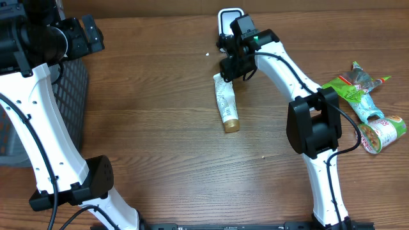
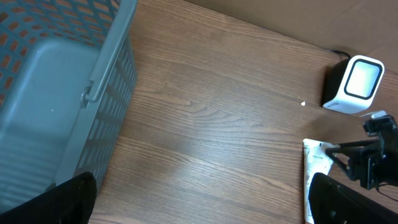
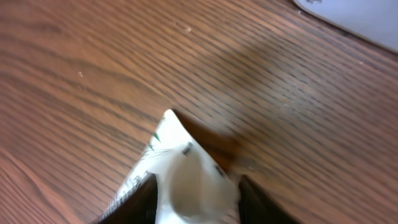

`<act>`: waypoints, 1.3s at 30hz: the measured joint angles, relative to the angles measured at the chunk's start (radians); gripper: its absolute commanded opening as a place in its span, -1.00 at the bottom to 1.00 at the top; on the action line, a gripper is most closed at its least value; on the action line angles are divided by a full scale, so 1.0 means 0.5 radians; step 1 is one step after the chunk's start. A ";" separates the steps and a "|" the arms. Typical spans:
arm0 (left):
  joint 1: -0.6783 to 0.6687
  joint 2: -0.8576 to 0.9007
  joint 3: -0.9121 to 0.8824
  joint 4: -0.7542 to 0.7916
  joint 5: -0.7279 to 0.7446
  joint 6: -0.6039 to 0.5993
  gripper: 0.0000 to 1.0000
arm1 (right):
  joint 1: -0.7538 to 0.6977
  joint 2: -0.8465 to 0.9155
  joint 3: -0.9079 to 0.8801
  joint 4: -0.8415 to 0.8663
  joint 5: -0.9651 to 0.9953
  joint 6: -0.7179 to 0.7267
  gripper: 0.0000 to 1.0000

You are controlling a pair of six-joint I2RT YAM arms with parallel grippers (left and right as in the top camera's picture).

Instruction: Scan the item barcode

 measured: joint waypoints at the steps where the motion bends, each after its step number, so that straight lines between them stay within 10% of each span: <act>1: 0.000 0.000 0.000 0.000 0.001 0.000 1.00 | -0.010 0.000 0.000 -0.014 0.005 0.004 -0.56; 4: 0.000 0.000 0.000 0.000 0.001 0.000 0.99 | -0.043 0.000 0.001 -0.087 0.011 0.056 -0.89; 11: 0.000 0.000 0.000 0.000 0.001 0.000 1.00 | -0.154 0.000 0.060 -0.456 -0.022 0.272 -0.92; 23: 0.000 0.000 0.000 0.001 0.001 0.001 1.00 | -0.459 0.001 0.516 -1.124 -0.002 0.213 0.40; 39: 0.000 0.000 0.000 0.000 0.001 0.001 0.99 | -0.432 0.036 0.546 -0.866 -0.246 -0.666 0.40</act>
